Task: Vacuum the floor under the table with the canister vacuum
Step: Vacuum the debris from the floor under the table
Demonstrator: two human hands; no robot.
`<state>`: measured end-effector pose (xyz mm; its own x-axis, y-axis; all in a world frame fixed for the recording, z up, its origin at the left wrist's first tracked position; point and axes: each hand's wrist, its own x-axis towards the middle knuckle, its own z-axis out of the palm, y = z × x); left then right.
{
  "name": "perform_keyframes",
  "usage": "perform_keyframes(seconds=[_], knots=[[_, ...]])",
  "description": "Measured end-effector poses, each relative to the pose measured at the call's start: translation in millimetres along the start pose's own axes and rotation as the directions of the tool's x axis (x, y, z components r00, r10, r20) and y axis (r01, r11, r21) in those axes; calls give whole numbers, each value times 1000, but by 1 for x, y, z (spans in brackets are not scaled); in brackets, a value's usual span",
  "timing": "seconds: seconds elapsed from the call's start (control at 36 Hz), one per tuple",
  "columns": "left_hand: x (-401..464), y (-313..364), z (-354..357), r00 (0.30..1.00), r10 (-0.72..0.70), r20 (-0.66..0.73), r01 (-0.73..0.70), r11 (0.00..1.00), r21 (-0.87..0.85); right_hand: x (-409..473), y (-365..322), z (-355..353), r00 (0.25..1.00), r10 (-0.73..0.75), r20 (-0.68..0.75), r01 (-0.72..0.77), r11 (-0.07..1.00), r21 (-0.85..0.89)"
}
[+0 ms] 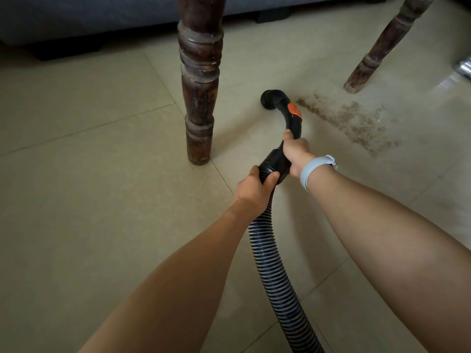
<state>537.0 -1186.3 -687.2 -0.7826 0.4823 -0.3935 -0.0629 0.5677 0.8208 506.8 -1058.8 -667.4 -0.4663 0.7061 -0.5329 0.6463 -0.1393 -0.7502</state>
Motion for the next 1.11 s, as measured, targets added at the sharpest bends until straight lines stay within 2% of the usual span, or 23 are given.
perform_keyframes(seconds=[0.36, 0.53, 0.69, 0.94, 1.11], knots=[[-41, -15, 7, 1000, -12, 0, 12, 1000, -4, -29, 24, -2, 999, -32, 32, 33, 999, -29], [-74, -26, 9, 1000, -20, 1, 20, 1000, 2, -49, 41, -1, 994, -73, 78, 81, 992, -98], [-103, -27, 16, 996, -37, 77, 42, 996, -75, -69, 51, -14, 981, -108, 159, 137, 972, -189], [-133, -36, 25, 983, -17, 180, 40, 991, -126, -97, 79, -30, 968, -151, 202, 202, 943, -265], [-139, -36, 32, 966, 7, 258, 20, 995, -101, -104, 92, -38, 987, -139, 79, 156, 941, -299]])
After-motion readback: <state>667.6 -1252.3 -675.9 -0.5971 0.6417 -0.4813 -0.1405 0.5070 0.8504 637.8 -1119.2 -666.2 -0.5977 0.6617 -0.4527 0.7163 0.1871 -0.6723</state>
